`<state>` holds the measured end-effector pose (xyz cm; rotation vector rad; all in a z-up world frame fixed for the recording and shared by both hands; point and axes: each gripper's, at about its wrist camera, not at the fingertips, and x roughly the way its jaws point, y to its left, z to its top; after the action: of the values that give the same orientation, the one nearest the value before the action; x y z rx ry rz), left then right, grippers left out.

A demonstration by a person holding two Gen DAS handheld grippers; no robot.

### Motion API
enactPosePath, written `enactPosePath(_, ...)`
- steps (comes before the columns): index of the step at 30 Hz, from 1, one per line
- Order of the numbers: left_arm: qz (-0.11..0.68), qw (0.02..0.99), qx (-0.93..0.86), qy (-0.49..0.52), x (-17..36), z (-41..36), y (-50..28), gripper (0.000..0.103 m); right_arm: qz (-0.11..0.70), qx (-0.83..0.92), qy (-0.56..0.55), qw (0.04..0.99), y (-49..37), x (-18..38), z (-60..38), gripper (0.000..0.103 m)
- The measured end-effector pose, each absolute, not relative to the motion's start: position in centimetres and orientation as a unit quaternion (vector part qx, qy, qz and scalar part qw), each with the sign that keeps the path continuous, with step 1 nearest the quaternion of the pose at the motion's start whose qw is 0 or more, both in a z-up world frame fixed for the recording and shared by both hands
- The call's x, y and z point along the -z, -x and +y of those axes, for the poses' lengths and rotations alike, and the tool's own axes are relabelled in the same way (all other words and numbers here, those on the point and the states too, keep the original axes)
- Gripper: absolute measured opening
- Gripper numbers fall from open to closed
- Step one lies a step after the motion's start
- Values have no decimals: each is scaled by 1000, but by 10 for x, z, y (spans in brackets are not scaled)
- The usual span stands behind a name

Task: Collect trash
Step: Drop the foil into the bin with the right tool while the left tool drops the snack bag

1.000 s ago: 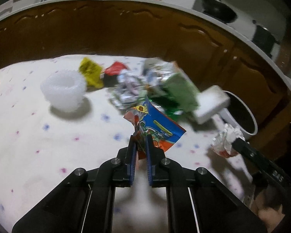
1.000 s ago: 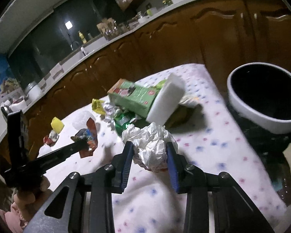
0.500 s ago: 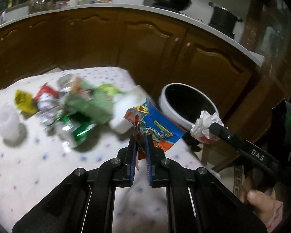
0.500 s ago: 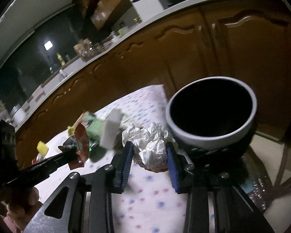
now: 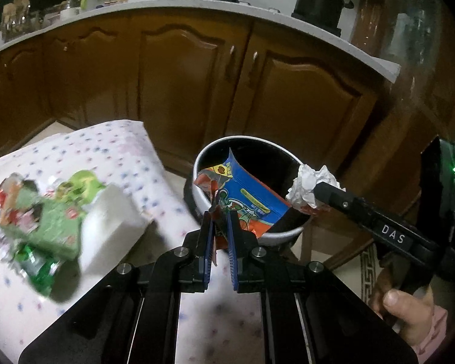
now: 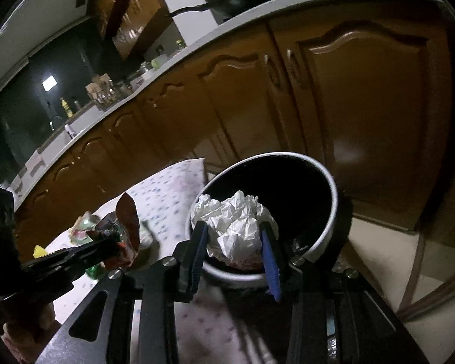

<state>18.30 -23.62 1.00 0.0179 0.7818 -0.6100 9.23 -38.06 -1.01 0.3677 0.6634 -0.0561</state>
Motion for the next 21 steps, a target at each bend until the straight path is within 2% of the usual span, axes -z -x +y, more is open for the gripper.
enactPosePath(12,403,865,297,-43,5,-292,-220,9,344,40,-170,923,-115,20,-410,39)
enactPosePath(16,418,858,296,-48,15,-302,-231,12,356,45,-167,918,-124,28,-417,41)
enactPosePath(17,420,856,296,-49,17,-304,-232,15,359,45,-168,917,-127,29,-419,42)
enactPosePath(18,421,855,297,-52,18,-307,-233,25,362,45,-168,916,-129,32,-421,45)
enactPosePath(19,424,856,291,-60,21,-310,-234,32,366,45,-169,914,-131,34,-422,52)
enactPosePath(21,425,856,289,-63,23,-312,-235,38,370,47,-170,912,-135,36,-425,53)
